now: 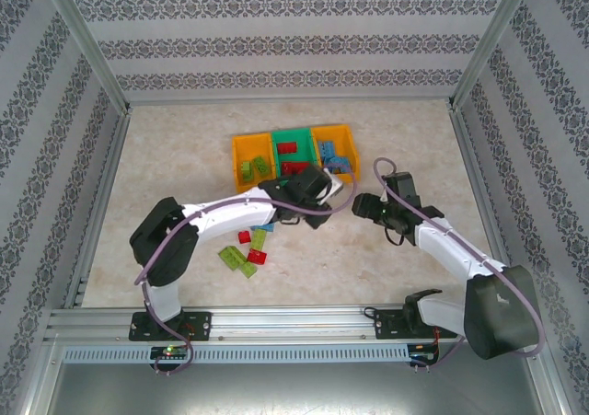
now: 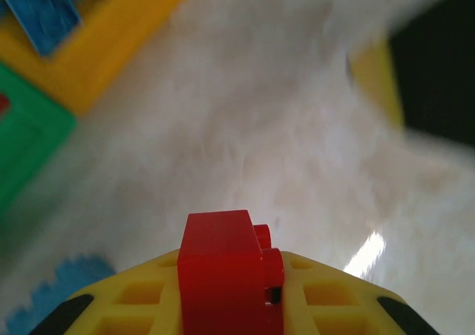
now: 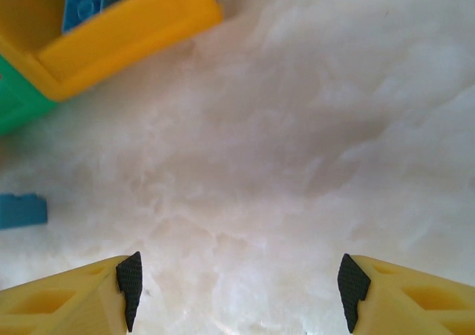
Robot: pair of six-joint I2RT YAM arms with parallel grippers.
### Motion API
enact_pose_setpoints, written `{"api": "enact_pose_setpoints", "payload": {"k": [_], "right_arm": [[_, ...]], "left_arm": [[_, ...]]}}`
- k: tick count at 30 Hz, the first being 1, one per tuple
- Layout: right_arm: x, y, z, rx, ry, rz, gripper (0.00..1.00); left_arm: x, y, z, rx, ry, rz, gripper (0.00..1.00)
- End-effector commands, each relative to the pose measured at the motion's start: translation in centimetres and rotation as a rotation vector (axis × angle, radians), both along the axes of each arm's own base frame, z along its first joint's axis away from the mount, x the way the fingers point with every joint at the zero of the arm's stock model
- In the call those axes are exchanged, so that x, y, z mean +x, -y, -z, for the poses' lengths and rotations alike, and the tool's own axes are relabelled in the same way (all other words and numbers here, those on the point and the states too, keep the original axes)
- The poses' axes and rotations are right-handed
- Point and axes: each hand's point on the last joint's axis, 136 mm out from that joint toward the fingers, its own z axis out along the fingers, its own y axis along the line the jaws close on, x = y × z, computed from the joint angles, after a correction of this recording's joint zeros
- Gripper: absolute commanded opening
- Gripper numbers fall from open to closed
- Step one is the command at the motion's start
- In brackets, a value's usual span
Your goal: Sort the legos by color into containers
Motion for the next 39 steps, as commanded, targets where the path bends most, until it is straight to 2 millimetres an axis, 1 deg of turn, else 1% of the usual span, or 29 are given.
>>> {"api": "enact_pose_setpoints", "payload": {"k": [1,3,5,8,10,12,14,17,19,20,22,25,27,28,32,36,39], "right_arm": [[-0.9,0.4,0.2,-0.048,0.022,0.012,0.73],[-1.4,0.5,0.4,-0.043,0.026,0.018,0.74],[-1.8,0.5,0.4,-0.04,0.03,0.017,0.74],[-2.2,0.4,0.5,-0.032,0.034,0.017,0.74],[-2.3,0.2,0.3,-0.026,0.037,0.01,0.74],[-2.4,0.0,0.2,-0.025,0.037,0.002,0.74],[-2.5,-0.3,0.2,-0.027,0.035,-0.009,0.74],[-2.6,-0.8,-0.1,-0.035,0.035,-0.03,0.74],[-2.6,-1.1,-0.2,-0.043,0.038,-0.043,0.74],[-2.7,-1.3,-0.3,-0.047,0.04,-0.053,0.74],[-2.7,-1.7,-0.4,-0.054,0.045,-0.08,0.74],[-2.6,-2.8,-0.8,-0.069,0.068,-0.14,0.75],[-2.4,-3.7,-1.1,-0.091,0.088,-0.194,0.77],[-2.3,-4.1,-1.1,-0.103,0.098,-0.22,0.77],[-1.9,-6.9,-1.6,-0.163,0.138,-0.391,0.8],[-1.4,-10.8,-1.7,-0.267,0.168,-0.599,0.84],[-0.9,-13.6,-1.0,-0.318,0.153,-0.721,0.86]], "left_arm": [[4.6,0.1,-2.2,-0.074,0.049,-0.121,0.2],[6.9,-0.7,-2.8,-0.109,0.045,-0.196,0.19],[9.5,-2.4,-3.1,-0.148,0.034,-0.295,0.19],[12.9,-5.1,-3.2,-0.182,0.038,-0.414,0.21],[14.7,-6.1,-2.9,-0.178,0.039,-0.447,0.22],[16.1,-6.6,-2.4,-0.168,0.031,-0.465,0.22],[17.2,-6.8,-2.0,-0.167,0.017,-0.467,0.23],[18.3,-6.9,-1.7,-0.149,0.01,-0.474,0.25],[18.5,-6.8,-1.7,-0.145,0.005,-0.476,0.3],[18.5,-6.8,-1.7,-0.146,0.006,-0.476,0.35],[18.5,-7.0,-1.8,-0.146,0.005,-0.487,0.51],[18.0,-7.4,-2.4,-0.146,0.01,-0.492,0.71],[17.7,-8.0,-3.2,-0.146,0.027,-0.51,0.96],[17.4,-8.4,-3.6,-0.148,0.035,-0.518,1.0],[15.9,-9.7,-6.3,-0.198,0.094,-0.538,1.0],[13.6,-11.1,-9.0,-0.263,0.151,-0.535,1.0],[11.7,-12.8,-9.8,-0.251,0.173,-0.546,1.0]]}}
